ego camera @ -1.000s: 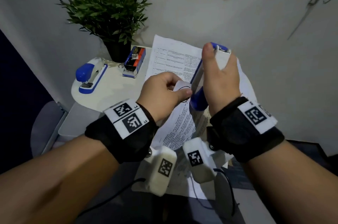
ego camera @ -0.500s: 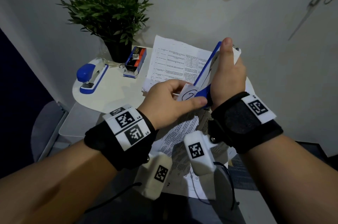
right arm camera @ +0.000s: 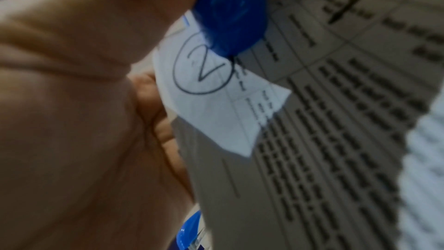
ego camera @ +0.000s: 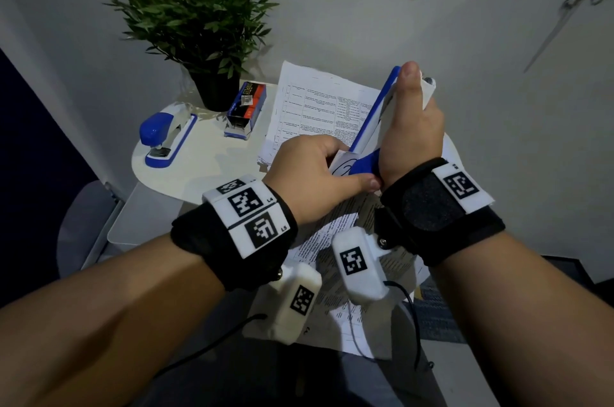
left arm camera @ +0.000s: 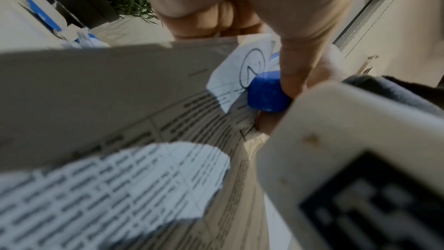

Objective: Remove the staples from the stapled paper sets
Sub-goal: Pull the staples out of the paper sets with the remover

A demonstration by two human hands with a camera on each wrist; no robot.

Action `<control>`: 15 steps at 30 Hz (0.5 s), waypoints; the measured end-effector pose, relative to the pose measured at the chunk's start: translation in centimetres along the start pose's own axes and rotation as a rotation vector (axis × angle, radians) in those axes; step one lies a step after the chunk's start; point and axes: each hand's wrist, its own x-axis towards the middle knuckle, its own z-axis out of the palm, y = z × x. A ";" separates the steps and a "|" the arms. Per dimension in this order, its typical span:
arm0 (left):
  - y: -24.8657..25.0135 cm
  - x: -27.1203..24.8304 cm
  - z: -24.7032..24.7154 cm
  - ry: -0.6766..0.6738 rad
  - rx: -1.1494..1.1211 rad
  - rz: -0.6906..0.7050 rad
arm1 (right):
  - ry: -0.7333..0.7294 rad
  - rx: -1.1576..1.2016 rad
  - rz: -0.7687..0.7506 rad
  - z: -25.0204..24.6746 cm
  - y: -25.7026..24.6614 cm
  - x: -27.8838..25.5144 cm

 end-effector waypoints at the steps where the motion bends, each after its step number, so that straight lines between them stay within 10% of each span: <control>1: 0.0 0.0 0.0 -0.012 -0.019 -0.003 | 0.001 0.000 -0.005 0.0 0.0 0.1; 10: -2.4 1.1 -1.5 -0.023 -0.225 -0.166 | 0.065 0.060 -0.150 -2.7 -0.7 1.3; 15: -3.0 1.4 -1.4 0.056 -0.321 -0.186 | -0.222 -0.317 -0.228 -4.6 -1.7 1.4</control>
